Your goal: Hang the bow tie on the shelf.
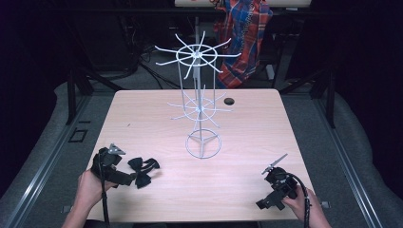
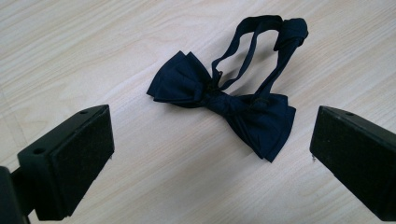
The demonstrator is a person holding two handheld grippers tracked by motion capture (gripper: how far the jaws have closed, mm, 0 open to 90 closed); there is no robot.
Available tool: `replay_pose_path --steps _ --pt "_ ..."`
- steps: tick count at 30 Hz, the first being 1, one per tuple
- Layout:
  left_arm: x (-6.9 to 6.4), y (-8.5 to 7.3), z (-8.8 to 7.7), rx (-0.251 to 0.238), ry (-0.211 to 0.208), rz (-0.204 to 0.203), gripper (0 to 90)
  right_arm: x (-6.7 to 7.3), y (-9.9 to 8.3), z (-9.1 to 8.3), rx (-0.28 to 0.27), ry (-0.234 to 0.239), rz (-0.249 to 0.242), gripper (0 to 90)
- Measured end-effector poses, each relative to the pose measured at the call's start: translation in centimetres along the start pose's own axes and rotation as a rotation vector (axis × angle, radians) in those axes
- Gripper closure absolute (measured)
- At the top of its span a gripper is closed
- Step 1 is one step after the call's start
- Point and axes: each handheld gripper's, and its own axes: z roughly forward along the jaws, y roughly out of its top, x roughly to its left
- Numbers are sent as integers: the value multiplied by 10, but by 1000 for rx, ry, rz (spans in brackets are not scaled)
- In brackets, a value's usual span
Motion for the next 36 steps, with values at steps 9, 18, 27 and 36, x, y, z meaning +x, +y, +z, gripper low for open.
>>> replay_pose_path --steps 9,18,27,36 --pt "-3 4 3 -5 -15 6 0 0 0 1 -9 7 7 18" --pt "-8 9 6 -2 -37 9 0 2 0 0 -15 7 9 18" --pt "-8 11 8 -22 -49 11 0 0 0 -1 1 -11 -9 18" --pt "-11 19 19 -18 -68 12 0 2 0 0 -15 4 7 19"
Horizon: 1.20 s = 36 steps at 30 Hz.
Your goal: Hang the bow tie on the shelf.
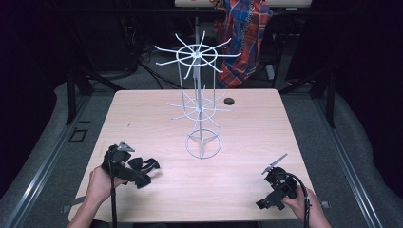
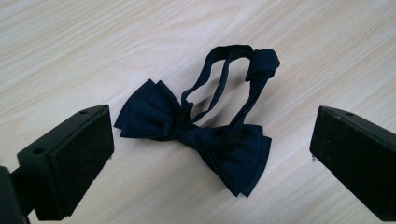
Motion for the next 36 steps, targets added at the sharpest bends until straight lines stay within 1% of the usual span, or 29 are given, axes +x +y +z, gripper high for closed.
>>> replay_pose_path --steps 1,2,3,4,8,9,11,12,13,14,15,16,17,19,20,21,23,24,25,26,27,28,29,30,31,32,33,34,36 --pt "-1 1 1 1 -1 0 0 -1 0 -1 11 -14 -10 19" --pt "-1 2 3 5 -3 3 0 0 0 0 -2 3 1 19" --pt "-2 3 4 9 3 9 0 0 0 0 -2 3 1 19" --pt "-4 5 6 12 4 14 0 -1 0 0 10 -12 -7 19" --pt "-5 7 12 35 -3 25 6 -1 0 0 8 -8 -3 19" --pt "-5 7 14 43 -6 26 17 -1 0 0 17 -12 -10 19" --pt "-4 7 18 65 -20 29 67 -1 0 0 18 -12 -11 19" --pt "-4 7 20 72 -27 30 116 -1 -1 1 11 -7 0 19" --pt "-4 7 21 77 -34 34 116 -1 -1 1 11 -7 0 19" --pt "-4 6 22 88 -38 39 150 -1 -1 2 9 1 4 19" --pt "-4 6 23 99 -38 35 150 -1 -1 2 9 1 4 19" --pt "-4 6 25 107 -37 36 155 -2 0 1 23 -14 -7 19" --pt "-4 6 26 111 -41 31 156 -1 0 1 26 -10 -9 19" --pt "-3 6 29 122 -35 37 172 0 0 1 16 -2 -3 19" --pt "-3 6 30 127 -38 37 179 1 0 3 -2 -6 16 19" --pt "-3 6 30 129 -36 38 189 -1 0 2 22 -7 -3 19" --pt "-2 7 33 136 -37 38 206 -2 0 1 36 -10 -12 20" --pt "-1 7 34 142 -29 36 214 -2 0 1 38 -11 -16 20" --pt "-1 7 35 146 -30 37 227 -1 0 2 24 -5 0 20" --pt "1 6 36 149 -32 30 266 -1 0 1 30 -12 -7 20" --pt "2 6 37 151 -30 25 298 -1 0 2 27 -6 -2 20" --pt "3 6 38 156 -31 25 310 -2 0 2 38 -11 -14 20" --pt "4 6 38 154 -29 19 310 -2 0 2 38 -11 -14 20" --pt "5 6 39 157 -23 24 325 -2 0 2 35 -11 -14 20" --pt "5 5 39 156 -20 25 349 -1 0 2 27 -12 -8 20" --pt "5 5 38 156 -11 21 380 -1 0 2 35 -8 -12 21" --pt "5 5 38 156 -11 21 399 -1 0 2 35 -8 -12 21" --pt "6 5 38 151 -5 21 399 -1 0 2 41 -23 -18 21" --pt "6 5 38 147 5 20 453 -1 0 2 46 -14 -15 22"
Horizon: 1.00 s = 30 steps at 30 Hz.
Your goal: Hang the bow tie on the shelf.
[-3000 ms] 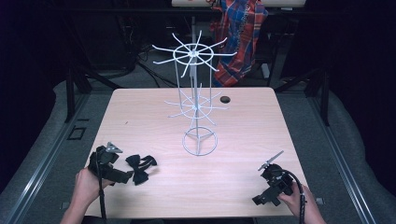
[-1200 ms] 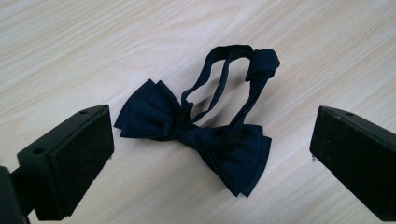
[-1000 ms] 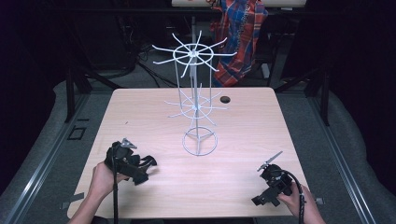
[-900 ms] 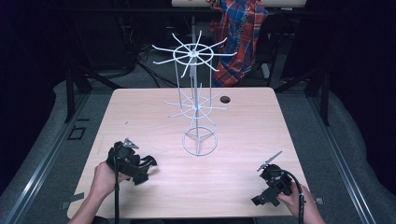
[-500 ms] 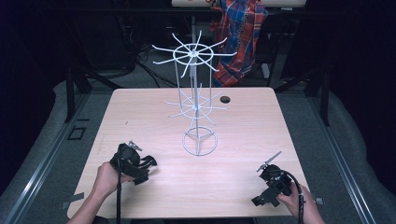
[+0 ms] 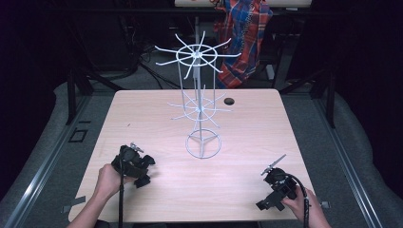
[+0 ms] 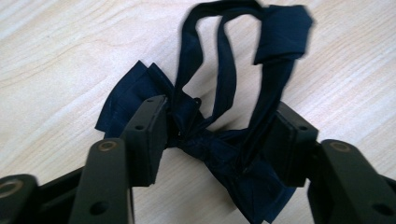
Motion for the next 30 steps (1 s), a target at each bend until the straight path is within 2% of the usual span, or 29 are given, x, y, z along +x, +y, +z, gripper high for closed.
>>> replay_pose_path --steps 3,4,5,7,8,10,11,12,16,17,20,22,25,27,28,30 --pt "0 0 0 2 20 0 495 0 0 1 -15 5 9 22" --pt "-1 1 1 4 29 12 512 1 0 1 -19 13 18 23" --pt "-1 2 1 8 37 17 529 0 0 1 -4 -6 2 23" --pt "-4 4 2 15 68 40 560 -1 1 -1 17 -7 -12 23" --pt "-5 6 4 21 86 54 590 0 0 0 2 -9 1 24" --pt "-7 7 4 31 96 70 593 1 0 1 -14 2 14 24" --pt "-8 7 4 30 104 72 603 0 0 1 -5 6 7 24" --pt "-8 7 4 32 105 72 612 0 0 2 -19 11 15 24" --pt "-5 6 3 27 107 64 664 0 0 2 -16 12 13 25" --pt "-5 6 2 27 110 67 692 0 0 1 -3 -5 4 25" --pt "-5 6 2 20 116 71 733 0 0 2 -15 9 15 25" --pt "-5 6 0 14 120 78 800 0 0 2 -16 11 16 25" --pt "-4 6 -2 3 111 64 812 0 0 2 -16 10 13 26" --pt "-1 5 -5 -13 104 52 827 0 -1 2 -21 14 19 26" --pt "0 5 -8 -34 85 32 831 -1 -1 1 -6 -1 6 26" --pt "1 5 -10 -49 77 23 832 -1 0 0 -2 -3 1 26"
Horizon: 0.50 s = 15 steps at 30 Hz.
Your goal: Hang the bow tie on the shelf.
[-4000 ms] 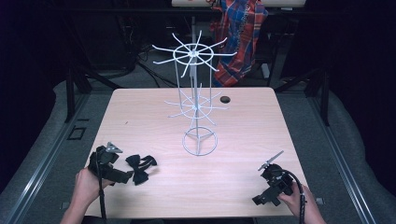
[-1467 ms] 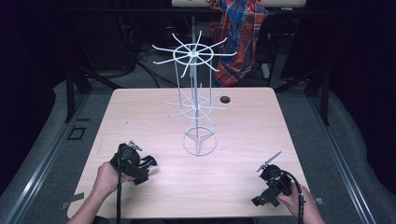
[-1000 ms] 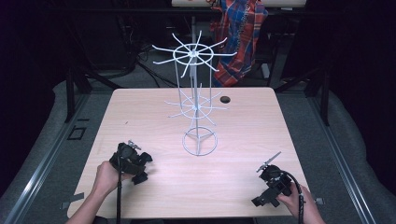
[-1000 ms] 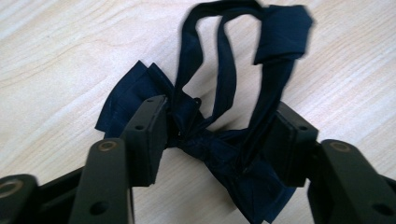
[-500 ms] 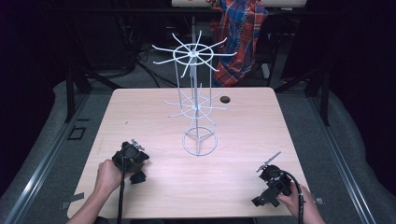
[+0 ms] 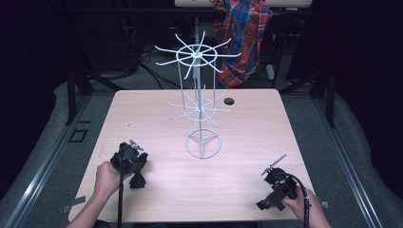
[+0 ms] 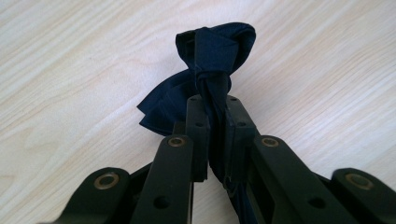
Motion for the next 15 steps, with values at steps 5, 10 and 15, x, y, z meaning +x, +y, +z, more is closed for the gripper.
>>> replay_pose_path --steps 5,10,15 --pt "3 0 -9 -54 -28 -31 836 0 -1 0 -5 3 11 26" --pt "5 0 -19 -110 -59 -61 837 0 -1 0 -16 10 19 26" --pt "8 -1 -27 -162 -82 -93 837 0 0 0 -14 9 19 26"
